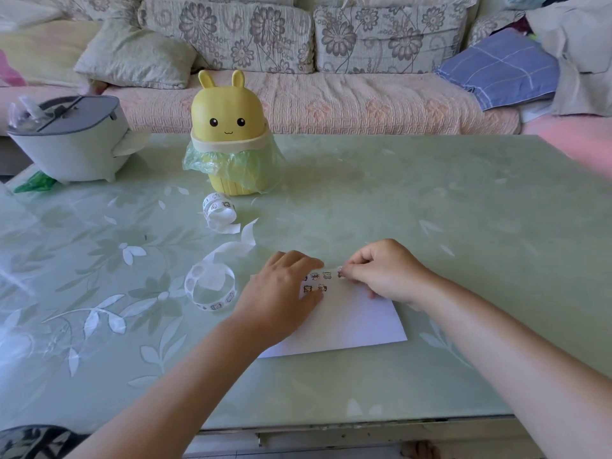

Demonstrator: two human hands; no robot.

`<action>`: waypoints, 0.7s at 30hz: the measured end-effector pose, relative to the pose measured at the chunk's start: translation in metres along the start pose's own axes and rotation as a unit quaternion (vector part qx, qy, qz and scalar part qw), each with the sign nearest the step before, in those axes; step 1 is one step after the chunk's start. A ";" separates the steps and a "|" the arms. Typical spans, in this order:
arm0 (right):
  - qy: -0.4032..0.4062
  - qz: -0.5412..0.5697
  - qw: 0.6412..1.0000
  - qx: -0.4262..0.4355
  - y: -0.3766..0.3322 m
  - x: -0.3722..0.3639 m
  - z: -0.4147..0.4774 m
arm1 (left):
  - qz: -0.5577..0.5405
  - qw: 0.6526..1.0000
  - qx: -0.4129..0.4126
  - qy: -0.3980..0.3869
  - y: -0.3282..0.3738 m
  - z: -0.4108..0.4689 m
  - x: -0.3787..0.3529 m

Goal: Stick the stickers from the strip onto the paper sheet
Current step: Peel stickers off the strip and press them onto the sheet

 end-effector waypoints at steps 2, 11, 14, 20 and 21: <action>-0.018 -0.007 1.000 -0.017 0.003 -0.004 0.000 | 0.030 0.999 -0.007 -0.011 -0.003 -0.002 -0.003; -0.030 -0.060 0.998 -0.017 -0.001 -0.015 0.006 | 0.072 0.997 -0.036 -0.007 -0.003 -0.004 -0.008; -0.031 -0.081 0.996 -0.021 -0.001 -0.014 0.007 | 0.070 0.997 -0.038 -0.003 -0.002 -0.004 -0.008; -0.015 -0.108 0.994 -0.028 -0.001 -0.015 0.008 | 0.084 0.996 -0.040 -0.007 -0.001 -0.004 -0.008; -0.010 -0.114 0.993 -0.027 -0.002 -0.015 0.008 | 0.085 0.996 -0.040 -0.006 -0.001 -0.004 -0.008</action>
Point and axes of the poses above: each hand's wrist, its own z-axis towards the middle knuckle, its own x-axis out of the back of the hand, y = z × x, the point moved 6 cm from there along z, towards the middle knuckle, and after that the axes turned 5 degrees about z, right-handed, at the moved point
